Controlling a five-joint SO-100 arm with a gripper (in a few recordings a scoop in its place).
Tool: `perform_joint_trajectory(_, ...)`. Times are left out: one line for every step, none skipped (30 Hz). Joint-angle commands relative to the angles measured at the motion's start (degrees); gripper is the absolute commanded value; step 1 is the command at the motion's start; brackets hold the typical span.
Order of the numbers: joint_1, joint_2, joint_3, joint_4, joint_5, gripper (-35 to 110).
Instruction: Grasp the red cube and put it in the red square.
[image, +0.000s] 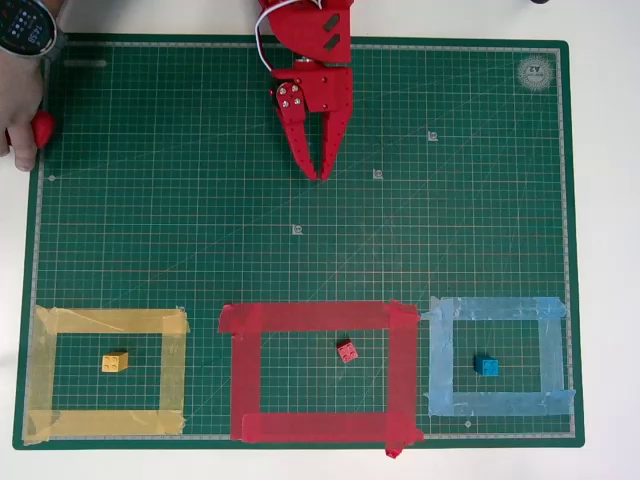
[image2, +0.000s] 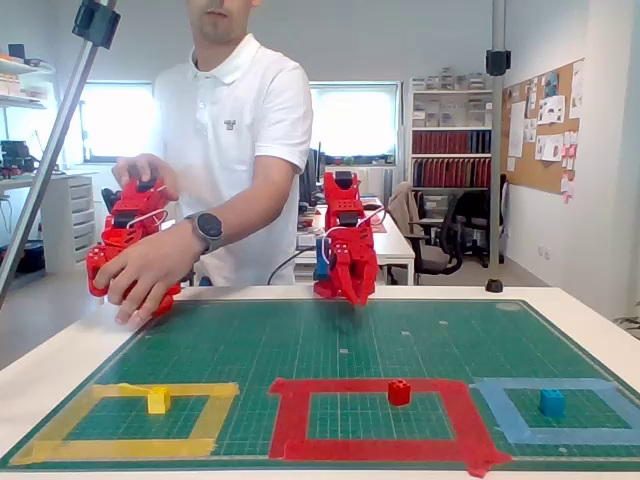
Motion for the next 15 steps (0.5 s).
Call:
perform_joint_trajectory(0.8,8.0,0.9,10.4,-0.4,1)
perform_joint_trajectory(0.9,9.8,1.0,12.6,-0.4,1)
perform_joint_trajectory(0.9,11.6,1.1,15.6,-0.4,1)
perform_joint_trajectory(0.9,13.0,1.1,18.7,-0.4,1)
perform_joint_trajectory(1.1,14.1,1.1,20.7,-0.4,1)
perform_joint_trajectory(1.3,15.0,1.1,22.6,-0.4,1)
perform_joint_trajectory(1.5,16.0,1.1,24.6,-0.4,1)
perform_joint_trajectory(1.8,17.0,1.1,26.8,-0.4,1)
perform_joint_trajectory(2.2,18.1,1.1,29.0,-0.4,1)
perform_joint_trajectory(2.6,19.3,1.1,31.4,-0.4,1)
perform_joint_trajectory(2.8,20.4,1.1,33.5,-0.4,1)
perform_joint_trajectory(2.8,20.8,1.1,34.5,-0.4,1)
perform_joint_trajectory(2.8,21.1,1.1,35.4,-0.4,1)
perform_joint_trajectory(2.8,21.6,1.1,36.7,-0.4,1)
perform_joint_trajectory(2.8,22.5,1.1,38.5,-0.4,1)
